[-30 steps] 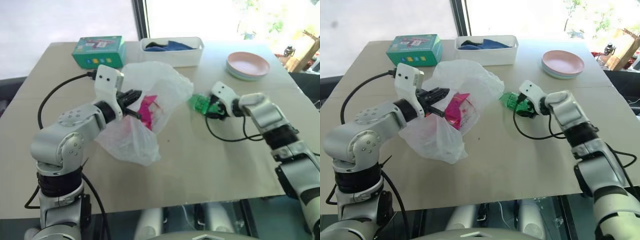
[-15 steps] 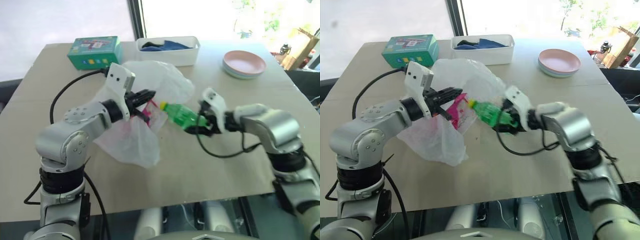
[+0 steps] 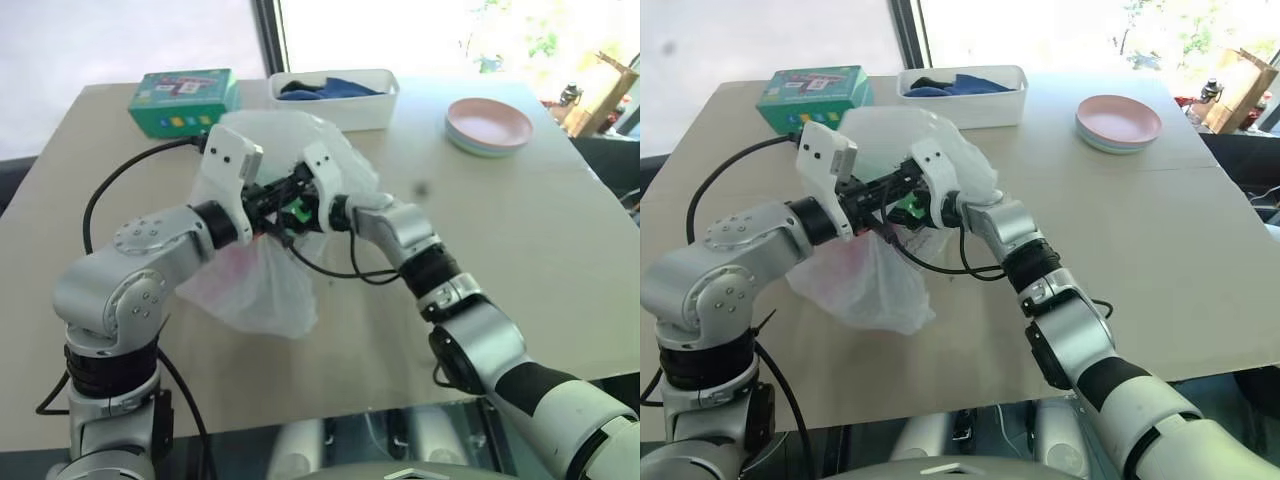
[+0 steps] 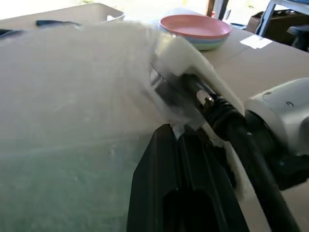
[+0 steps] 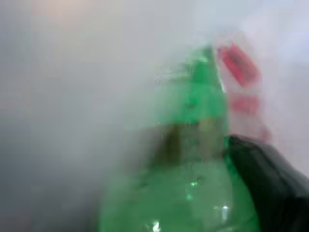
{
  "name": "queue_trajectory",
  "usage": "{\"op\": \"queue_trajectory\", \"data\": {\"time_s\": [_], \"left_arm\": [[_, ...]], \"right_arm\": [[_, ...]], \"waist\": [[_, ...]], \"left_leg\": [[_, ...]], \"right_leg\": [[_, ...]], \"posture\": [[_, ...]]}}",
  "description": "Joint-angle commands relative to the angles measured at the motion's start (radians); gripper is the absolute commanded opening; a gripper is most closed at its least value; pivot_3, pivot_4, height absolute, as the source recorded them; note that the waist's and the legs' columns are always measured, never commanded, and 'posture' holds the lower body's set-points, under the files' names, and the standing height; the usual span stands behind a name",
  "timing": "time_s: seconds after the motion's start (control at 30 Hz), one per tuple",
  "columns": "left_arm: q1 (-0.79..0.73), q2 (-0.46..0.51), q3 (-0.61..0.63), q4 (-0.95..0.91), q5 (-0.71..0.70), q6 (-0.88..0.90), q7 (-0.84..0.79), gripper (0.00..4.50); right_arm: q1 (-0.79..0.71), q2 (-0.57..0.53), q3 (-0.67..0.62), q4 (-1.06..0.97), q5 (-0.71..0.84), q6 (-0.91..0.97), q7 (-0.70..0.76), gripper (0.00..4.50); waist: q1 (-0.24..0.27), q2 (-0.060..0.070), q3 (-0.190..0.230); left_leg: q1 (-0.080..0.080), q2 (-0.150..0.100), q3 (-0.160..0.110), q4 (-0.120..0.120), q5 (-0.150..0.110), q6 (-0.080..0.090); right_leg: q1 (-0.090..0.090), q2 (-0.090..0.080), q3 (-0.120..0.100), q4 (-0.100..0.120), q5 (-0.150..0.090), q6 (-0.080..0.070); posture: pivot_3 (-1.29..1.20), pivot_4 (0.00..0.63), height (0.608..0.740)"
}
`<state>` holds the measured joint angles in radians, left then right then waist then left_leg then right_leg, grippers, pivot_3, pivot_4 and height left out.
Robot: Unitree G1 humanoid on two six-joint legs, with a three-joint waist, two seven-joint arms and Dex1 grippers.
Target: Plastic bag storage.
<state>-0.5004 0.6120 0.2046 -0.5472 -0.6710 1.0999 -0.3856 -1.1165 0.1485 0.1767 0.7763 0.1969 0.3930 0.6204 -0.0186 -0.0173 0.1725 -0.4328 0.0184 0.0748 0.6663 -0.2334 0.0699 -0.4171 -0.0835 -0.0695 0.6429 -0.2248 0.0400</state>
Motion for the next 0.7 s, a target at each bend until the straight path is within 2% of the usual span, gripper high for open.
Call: {"op": "queue_trajectory", "data": {"time_s": [0.03,0.17,0.3,0.37,0.5,0.6,0.7], "left_arm": [[0.000,-0.001,0.026,-0.042,-0.010,-0.007,0.020,0.00],[-0.002,-0.015,0.017,-0.008,0.007,-0.023,0.038,0.00],[-0.016,-0.026,-0.003,0.031,0.024,-0.054,0.034,0.00],[-0.019,-0.024,-0.009,0.046,0.029,-0.067,0.025,0.00],[-0.026,-0.024,-0.016,0.067,0.026,-0.084,0.010,0.00],[-0.025,-0.017,-0.023,0.062,0.024,-0.090,0.000,0.00],[-0.024,-0.006,-0.016,0.056,0.020,-0.088,-0.006,0.00]], "right_arm": [[0.058,-0.041,-0.003,-0.133,-0.027,-0.069,0.005,4.48],[0.202,-0.196,0.021,-0.480,0.004,0.059,0.119,4.48],[0.319,-0.336,0.011,-0.819,0.029,0.228,0.109,4.48],[0.343,-0.388,0.008,-0.919,0.019,0.286,0.085,4.48],[0.323,-0.424,0.017,-0.902,-0.076,0.315,-0.025,4.48],[0.256,-0.367,0.001,-0.730,-0.119,0.253,-0.124,4.48],[0.168,-0.312,0.000,-0.492,-0.135,0.150,-0.143,4.48]], "waist": [[0.005,0.000,0.000],[0.012,0.000,0.000],[0.005,0.000,0.001],[-0.004,0.001,0.001],[-0.006,0.001,0.001],[-0.006,0.001,0.001],[-0.008,0.001,0.001]], "left_leg": [[0.000,-0.001,0.000,0.000,0.000,0.000],[0.000,-0.002,-0.002,0.001,0.000,0.000],[0.001,-0.001,-0.001,0.001,0.000,0.000],[0.002,0.001,0.000,0.001,0.000,-0.001],[0.003,0.003,0.001,0.001,0.002,-0.003],[0.003,0.003,0.002,0.002,0.002,-0.003],[0.003,0.003,0.002,0.002,0.002,-0.003]], "right_leg": [[0.000,-0.001,0.000,0.000,0.000,0.000],[0.001,-0.003,-0.002,0.001,0.000,0.000],[0.001,-0.002,-0.002,0.002,0.000,0.000],[0.001,-0.001,0.000,0.003,0.000,0.000],[0.000,0.002,0.001,0.005,0.000,0.000],[0.000,0.002,0.002,0.006,0.000,0.000],[0.000,0.002,0.002,0.007,0.000,0.000]], "posture": [[0.00,0.150,0.740],[0.00,0.150,0.740],[0.00,0.150,0.740],[0.00,0.150,0.740],[0.00,0.150,0.740],[0.00,0.150,0.740],[0.00,0.150,0.740]]}}
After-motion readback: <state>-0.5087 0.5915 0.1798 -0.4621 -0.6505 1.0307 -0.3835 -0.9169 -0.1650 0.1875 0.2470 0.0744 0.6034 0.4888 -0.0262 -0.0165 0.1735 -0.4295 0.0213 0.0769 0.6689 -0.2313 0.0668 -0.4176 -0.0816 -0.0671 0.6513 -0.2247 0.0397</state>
